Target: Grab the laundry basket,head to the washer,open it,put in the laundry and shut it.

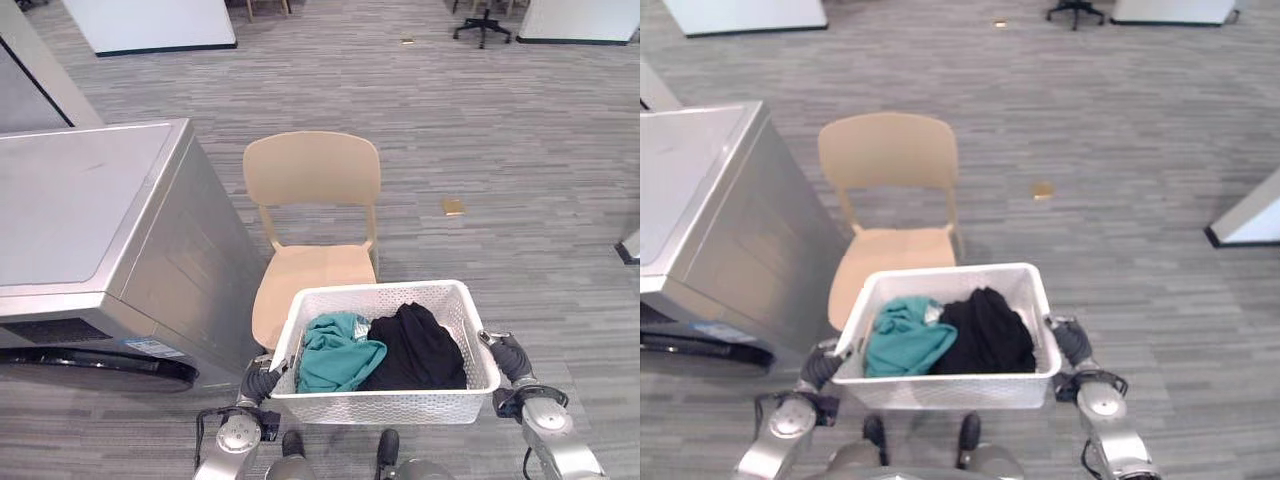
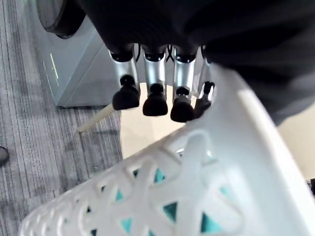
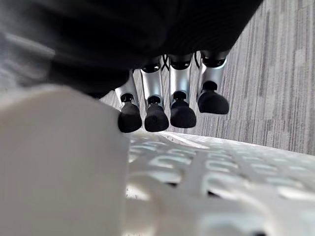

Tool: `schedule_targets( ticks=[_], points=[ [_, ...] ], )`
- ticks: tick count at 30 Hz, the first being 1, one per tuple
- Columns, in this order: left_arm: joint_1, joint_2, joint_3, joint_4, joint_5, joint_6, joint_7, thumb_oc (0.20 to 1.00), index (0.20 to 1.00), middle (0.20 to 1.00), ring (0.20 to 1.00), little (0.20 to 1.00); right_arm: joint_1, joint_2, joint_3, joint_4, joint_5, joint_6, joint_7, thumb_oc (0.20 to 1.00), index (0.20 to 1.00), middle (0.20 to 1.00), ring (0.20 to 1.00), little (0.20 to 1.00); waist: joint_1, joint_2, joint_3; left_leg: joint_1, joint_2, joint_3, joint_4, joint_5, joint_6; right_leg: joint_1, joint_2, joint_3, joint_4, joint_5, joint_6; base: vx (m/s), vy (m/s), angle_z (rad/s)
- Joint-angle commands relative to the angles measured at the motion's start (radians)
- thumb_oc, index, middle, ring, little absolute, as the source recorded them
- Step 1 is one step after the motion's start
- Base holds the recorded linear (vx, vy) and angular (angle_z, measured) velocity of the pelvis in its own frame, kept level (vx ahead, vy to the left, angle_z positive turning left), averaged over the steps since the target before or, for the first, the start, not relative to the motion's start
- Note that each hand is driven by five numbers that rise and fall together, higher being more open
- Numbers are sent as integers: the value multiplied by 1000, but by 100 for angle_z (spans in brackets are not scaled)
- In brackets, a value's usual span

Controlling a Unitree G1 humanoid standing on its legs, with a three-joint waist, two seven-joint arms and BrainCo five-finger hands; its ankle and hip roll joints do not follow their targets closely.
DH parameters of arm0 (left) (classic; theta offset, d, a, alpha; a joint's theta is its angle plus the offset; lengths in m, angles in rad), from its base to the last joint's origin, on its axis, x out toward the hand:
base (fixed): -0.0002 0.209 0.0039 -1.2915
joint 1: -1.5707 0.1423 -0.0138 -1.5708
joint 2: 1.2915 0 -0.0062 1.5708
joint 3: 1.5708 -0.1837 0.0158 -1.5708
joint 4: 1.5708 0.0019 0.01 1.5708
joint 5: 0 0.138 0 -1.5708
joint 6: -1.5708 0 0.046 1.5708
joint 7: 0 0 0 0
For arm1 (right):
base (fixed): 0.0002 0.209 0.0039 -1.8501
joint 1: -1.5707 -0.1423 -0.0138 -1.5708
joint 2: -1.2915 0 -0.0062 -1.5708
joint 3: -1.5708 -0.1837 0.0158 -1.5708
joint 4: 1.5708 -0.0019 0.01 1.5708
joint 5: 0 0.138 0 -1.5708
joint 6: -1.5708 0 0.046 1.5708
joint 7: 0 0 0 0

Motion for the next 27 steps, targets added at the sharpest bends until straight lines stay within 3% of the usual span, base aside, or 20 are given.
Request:
schedule_targets(
  ticks=[1, 9, 16, 21, 22, 25, 26, 27],
  points=[
    [-63, 22, 39, -103, -53, -117, 4, 200, 200, 200, 200, 200, -45, 24, 25, -61, 29, -66, 4, 200, 200, 200, 200, 200, 26, 17, -6, 25, -34, -41, 41, -30, -1, 24, -122, 78, 90, -112, 130, 185, 172, -17],
    [-131, 56, 20, -97, -27, -126, 38, 200, 200, 200, 200, 200, -137, 77, 95, -21, 42, -77, -11, 200, 200, 200, 200, 200, 53, 7, -11, 20, -81, -12, 30, -60, 38, -3, -169, 123, 83, -87, 159, 110, 142, -11],
    [-354, 57, -64, -26, -7, -149, 132, 200, 200, 200, 200, 200, -326, 107, 187, 63, 28, -85, -86, 200, 200, 200, 200, 200, 44, 20, 30, -88, -107, -5, 23, -51, 53, -158, -190, 159, 98, -41, 169, -82, 75, -1],
    [-535, 27, -116, 117, -34, -162, 219, 200, 200, 200, 200, 200, -485, 152, 259, 171, 27, -87, -151, 200, 200, 200, 200, 200, 44, 29, 56, -198, -115, -14, 37, -31, 55, -279, -193, 168, 106, -1, 167, -95, 24, -10],
    [-668, 17, -149, 245, -65, -167, 273, 200, 200, 200, 200, 200, -604, 169, 300, 266, 40, -90, -192, 200, 200, 200, 200, 200, 46, 30, 78, -258, -115, -24, 48, -15, 53, -340, -198, 169, 115, 11, 166, -97, -2, -7],
    [-764, 7, -171, 341, -91, -168, 300, 200, 200, 200, 200, 200, -686, 180, 328, 343, 51, -86, -214, 200, 200, 200, 200, 200, 49, 31, 100, -285, -112, -30, 56, -6, 50, -367, -199, 170, 123, 16, 165, -36, -6, -7],
    [-801, 1, -182, 390, -102, -167, 308, 200, 200, 200, 200, 200, -724, 182, 340, 386, 56, -84, -221, 200, 200, 200, 200, 200, 52, 33, 106, -279, -109, -40, 57, -27, 42, -362, -196, 173, 128, -5, 170, 9, -25, -7],
    [-862, -3, -198, 458, -110, -169, 317, 1000, 1000, 1000, 1000, 1000, -798, 179, 360, 467, 66, -78, -228, 379, 379, 379, 379, 379, 58, 32, 128, -292, -105, -46, 64, -20, 37, -374, -193, 169, 134, -4, 168, 17, -35, -4]
  ],
)
